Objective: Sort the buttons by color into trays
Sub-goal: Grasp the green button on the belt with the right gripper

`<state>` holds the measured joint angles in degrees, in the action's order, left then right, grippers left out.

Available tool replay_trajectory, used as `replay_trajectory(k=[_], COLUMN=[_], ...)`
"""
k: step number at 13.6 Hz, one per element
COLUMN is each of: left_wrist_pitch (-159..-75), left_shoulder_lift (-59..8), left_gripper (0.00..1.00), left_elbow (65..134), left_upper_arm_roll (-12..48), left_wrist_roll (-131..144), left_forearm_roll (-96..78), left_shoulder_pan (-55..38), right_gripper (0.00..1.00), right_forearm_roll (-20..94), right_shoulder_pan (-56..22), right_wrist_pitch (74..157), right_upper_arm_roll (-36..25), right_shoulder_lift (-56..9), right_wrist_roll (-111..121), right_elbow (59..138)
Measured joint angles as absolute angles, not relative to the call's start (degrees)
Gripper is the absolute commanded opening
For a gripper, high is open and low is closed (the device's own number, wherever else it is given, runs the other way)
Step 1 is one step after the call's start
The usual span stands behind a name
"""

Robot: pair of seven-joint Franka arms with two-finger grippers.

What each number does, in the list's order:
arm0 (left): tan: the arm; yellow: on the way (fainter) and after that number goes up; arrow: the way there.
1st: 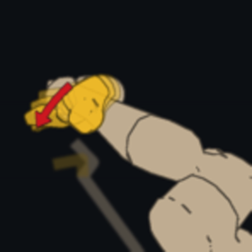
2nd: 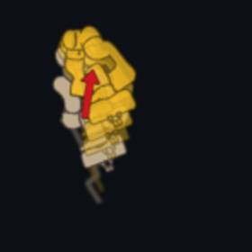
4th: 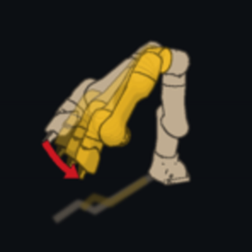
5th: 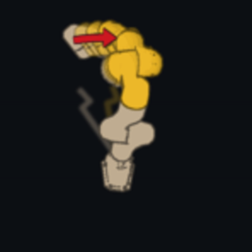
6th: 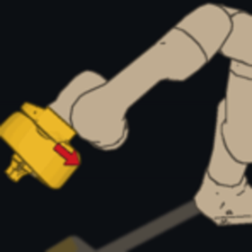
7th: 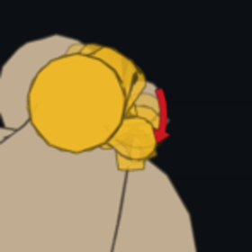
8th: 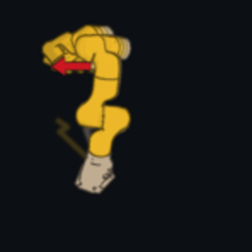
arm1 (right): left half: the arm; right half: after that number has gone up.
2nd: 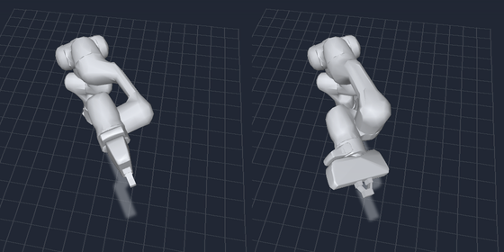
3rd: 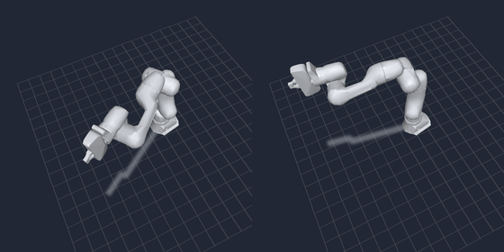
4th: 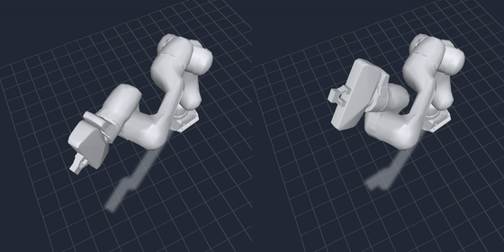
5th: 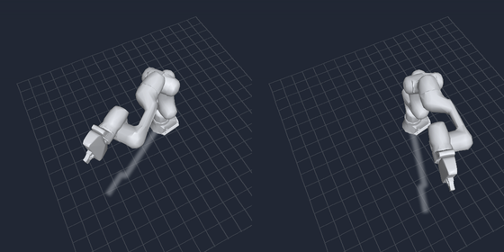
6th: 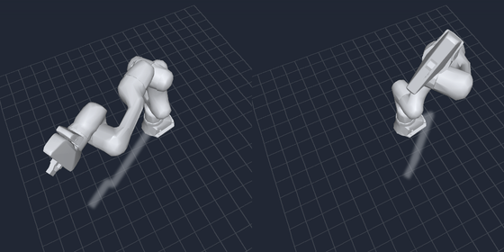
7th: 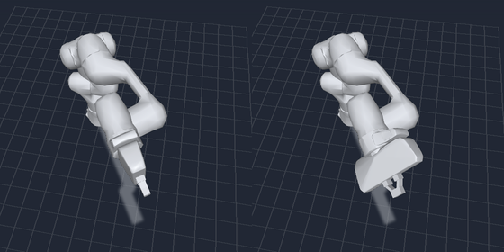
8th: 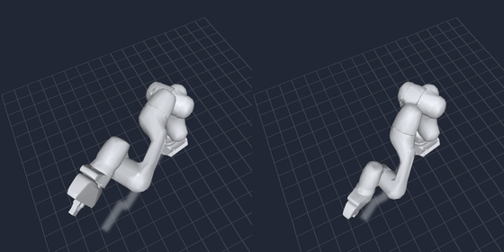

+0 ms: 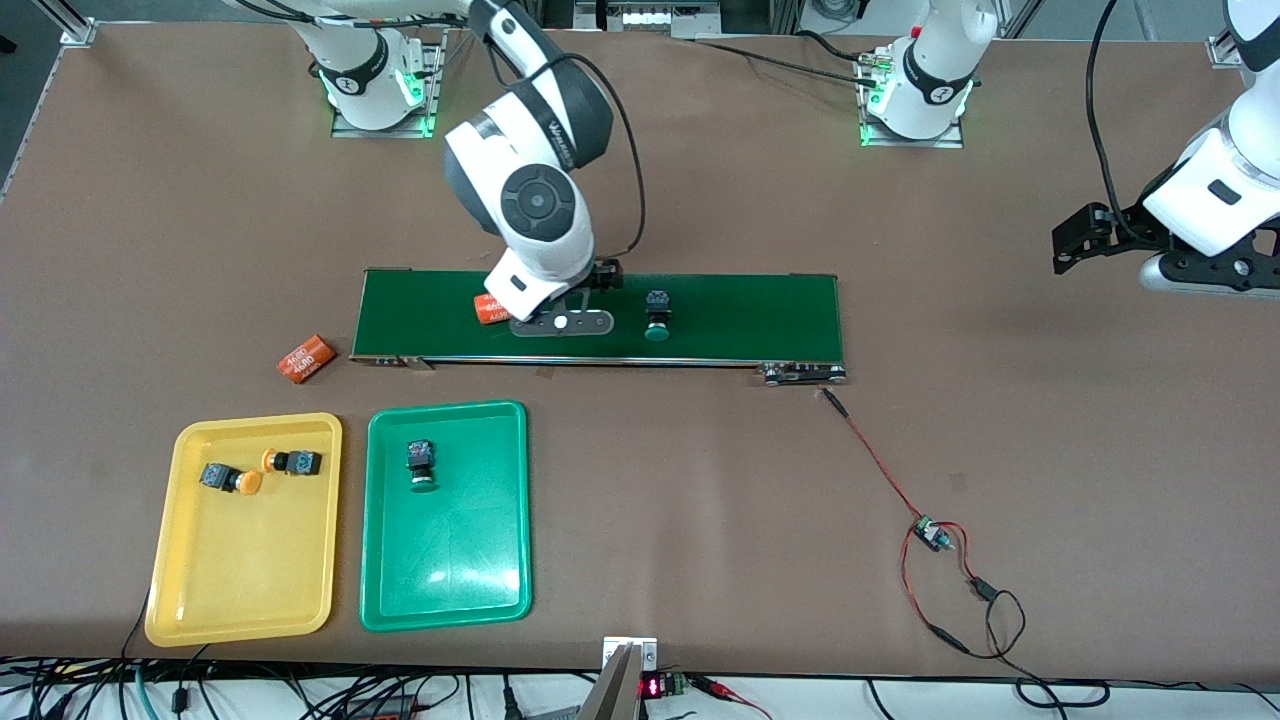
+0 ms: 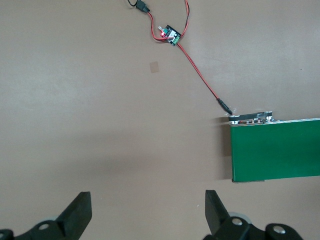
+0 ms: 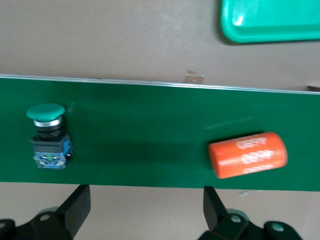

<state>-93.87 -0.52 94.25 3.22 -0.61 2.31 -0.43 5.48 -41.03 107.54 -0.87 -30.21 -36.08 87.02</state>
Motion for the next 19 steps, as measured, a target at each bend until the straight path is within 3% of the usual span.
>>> replay_trajectory(k=[8,15,17,19], left_wrist_pitch=[-93.87,-93.87,-93.87,-93.87], left_shoulder_lift=[-0.52,-0.52,-0.52,-0.52], left_gripper=[1.00,1.00,1.00,1.00], left_elbow=[94.25,94.25,94.25,94.25], left_upper_arm_roll=[3.22,3.22,3.22,3.22], left_wrist_roll=[-0.61,-0.61,-0.61,-0.61], left_forearm_roll=[2.31,2.31,2.31,2.31], left_shoulder_pan=[-0.43,-0.43,-0.43,-0.43], right_gripper=[1.00,1.00,0.54,0.30], right_forearm_roll=[5.58,6.86,6.90,6.94], right_shoulder_pan=[-44.11,-44.75,-44.81,-44.85], right_wrist_pitch=[117.48,121.30,122.10,122.69], right_upper_arm_roll=[-1.04,-1.02,-1.03,-1.03], right_shoulder_lift=[-35.40,-38.63,-39.03,-39.34], right_wrist_roll=[-44.51,-46.68,-46.80,-46.87], right_elbow=[86.92,86.88,86.88,86.84])
